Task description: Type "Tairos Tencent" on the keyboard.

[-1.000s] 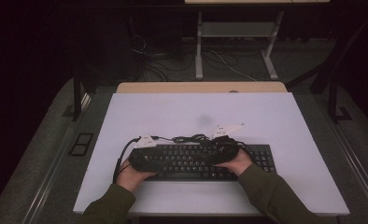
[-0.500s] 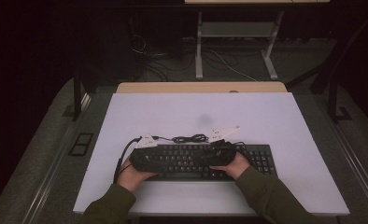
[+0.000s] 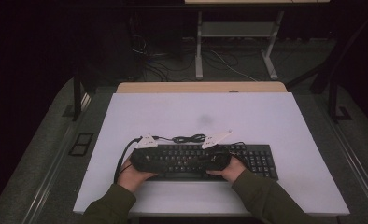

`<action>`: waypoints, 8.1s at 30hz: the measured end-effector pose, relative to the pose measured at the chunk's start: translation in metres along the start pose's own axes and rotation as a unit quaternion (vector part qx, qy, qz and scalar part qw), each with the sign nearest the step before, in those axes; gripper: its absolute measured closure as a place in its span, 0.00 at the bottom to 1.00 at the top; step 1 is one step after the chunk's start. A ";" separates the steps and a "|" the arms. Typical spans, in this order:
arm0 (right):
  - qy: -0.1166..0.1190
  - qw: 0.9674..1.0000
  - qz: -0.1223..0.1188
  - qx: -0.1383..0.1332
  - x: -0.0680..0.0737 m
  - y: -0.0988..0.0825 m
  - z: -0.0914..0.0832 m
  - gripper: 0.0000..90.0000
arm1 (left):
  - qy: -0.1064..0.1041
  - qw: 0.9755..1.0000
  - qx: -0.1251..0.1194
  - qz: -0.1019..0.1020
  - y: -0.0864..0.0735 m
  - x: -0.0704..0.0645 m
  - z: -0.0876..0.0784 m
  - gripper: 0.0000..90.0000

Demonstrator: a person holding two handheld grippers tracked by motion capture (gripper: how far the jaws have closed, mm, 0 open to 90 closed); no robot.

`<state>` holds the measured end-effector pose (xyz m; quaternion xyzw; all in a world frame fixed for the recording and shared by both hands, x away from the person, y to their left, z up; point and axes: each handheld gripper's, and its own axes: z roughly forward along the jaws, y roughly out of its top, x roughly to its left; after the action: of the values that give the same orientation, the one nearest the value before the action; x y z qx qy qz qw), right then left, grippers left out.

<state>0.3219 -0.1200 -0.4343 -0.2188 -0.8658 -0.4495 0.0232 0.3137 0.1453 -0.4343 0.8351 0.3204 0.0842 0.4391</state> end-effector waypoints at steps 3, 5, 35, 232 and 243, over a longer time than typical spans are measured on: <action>0.000 1.000 -0.002 0.005 0.002 0.000 0.003 0.99 | 0.000 1.000 0.000 0.000 0.000 0.000 0.000 0.29; -0.001 1.000 -0.002 0.010 0.003 -0.001 0.005 0.99 | 0.000 1.000 -0.001 0.000 0.000 0.000 0.000 0.29; -0.004 1.000 -0.003 0.018 0.004 -0.002 0.009 0.99 | -0.001 1.000 -0.005 -0.001 0.000 0.001 -0.002 0.28; -0.056 0.995 0.052 -0.060 -0.028 -0.005 -0.023 0.25 | -0.017 1.000 0.007 0.004 0.006 0.009 -0.004 0.87; -0.044 0.997 0.040 -0.052 -0.019 -0.004 -0.019 0.47 | -0.009 1.000 -0.005 -0.009 0.006 0.006 -0.007 0.62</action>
<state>0.3341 -0.1438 -0.4309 -0.2734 -0.8319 -0.4828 -0.0080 0.3186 0.1510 -0.4261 0.8310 0.3232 0.0739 0.4467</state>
